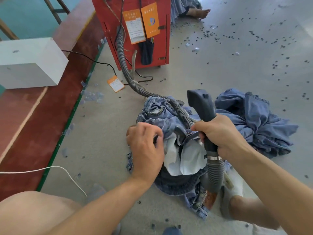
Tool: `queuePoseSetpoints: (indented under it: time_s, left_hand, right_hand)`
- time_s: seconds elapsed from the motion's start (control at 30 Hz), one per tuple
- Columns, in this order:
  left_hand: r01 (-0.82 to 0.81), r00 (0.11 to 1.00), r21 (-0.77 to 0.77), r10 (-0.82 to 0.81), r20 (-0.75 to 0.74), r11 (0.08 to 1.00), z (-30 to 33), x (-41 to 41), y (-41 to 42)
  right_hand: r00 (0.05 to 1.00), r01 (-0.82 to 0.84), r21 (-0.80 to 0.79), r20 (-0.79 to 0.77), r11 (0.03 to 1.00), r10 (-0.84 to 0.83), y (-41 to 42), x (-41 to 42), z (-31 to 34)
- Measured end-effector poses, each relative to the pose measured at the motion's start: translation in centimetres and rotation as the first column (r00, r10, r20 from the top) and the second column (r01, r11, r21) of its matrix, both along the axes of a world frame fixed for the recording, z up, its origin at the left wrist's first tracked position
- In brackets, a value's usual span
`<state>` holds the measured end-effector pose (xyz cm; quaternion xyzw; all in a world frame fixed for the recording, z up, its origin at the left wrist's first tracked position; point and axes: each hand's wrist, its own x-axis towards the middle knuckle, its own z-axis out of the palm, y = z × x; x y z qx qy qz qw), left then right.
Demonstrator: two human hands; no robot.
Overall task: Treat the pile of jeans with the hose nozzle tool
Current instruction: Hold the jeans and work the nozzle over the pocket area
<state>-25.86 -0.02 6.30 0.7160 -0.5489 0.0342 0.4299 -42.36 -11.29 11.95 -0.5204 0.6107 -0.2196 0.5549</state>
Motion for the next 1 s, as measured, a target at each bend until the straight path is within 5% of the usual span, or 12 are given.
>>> queuePoseSetpoints:
  time_s: [0.07,0.13,0.17,0.23,0.33,0.43,0.67,0.8,1.0]
  left_hand:
    - [0.096,0.989,0.105,-0.083,-0.121,0.990,-0.3,-1.3,1.0]
    - [-0.075,0.928,0.288,0.173,-0.331,0.955,-1.1,-2.3,1.8]
    - [-0.159,0.796,0.400,0.357,-0.488,0.903,-1.4,-2.3,2.0]
    - [-0.100,0.335,0.607,0.601,-0.725,0.788,-1.7,-2.0,2.8]
    - [0.135,-0.173,0.732,0.743,-0.647,0.668,-2.5,-1.8,4.1]
    - [0.158,-0.534,0.638,0.609,-0.587,0.754,-3.2,-2.4,3.7]
    - [0.291,-0.458,0.451,0.537,-0.709,0.844,-2.3,-1.9,1.4]
    - [0.251,-0.479,0.211,0.311,-0.821,0.945,-1.5,-1.6,0.1]
    - [0.329,-0.326,-0.033,0.081,-0.942,0.944,-1.0,-1.3,-0.8]
  right_hand:
    - [1.000,-0.001,0.031,0.013,1.000,0.001,-0.1,0.1,-0.2]
    - [0.999,-0.035,0.009,-0.010,0.999,0.035,0.0,0.3,-0.6]
    - [0.998,-0.058,-0.007,-0.027,0.998,0.058,0.0,0.3,-0.9]
    - [0.992,-0.102,-0.031,-0.071,0.994,0.099,0.1,0.1,-1.5]
    - [0.977,-0.163,-0.031,-0.144,0.986,0.157,0.6,-0.2,-2.5]
    - [0.960,-0.207,-0.027,-0.201,0.978,0.197,1.3,0.0,-3.0]
    - [0.953,-0.216,-0.010,-0.219,0.976,0.209,1.3,0.0,-2.4]
    - [0.934,-0.270,-0.058,-0.257,0.961,0.247,1.5,-0.1,-2.4]
    - [0.906,-0.355,-0.112,-0.288,0.928,0.312,2.3,-0.4,-1.9]
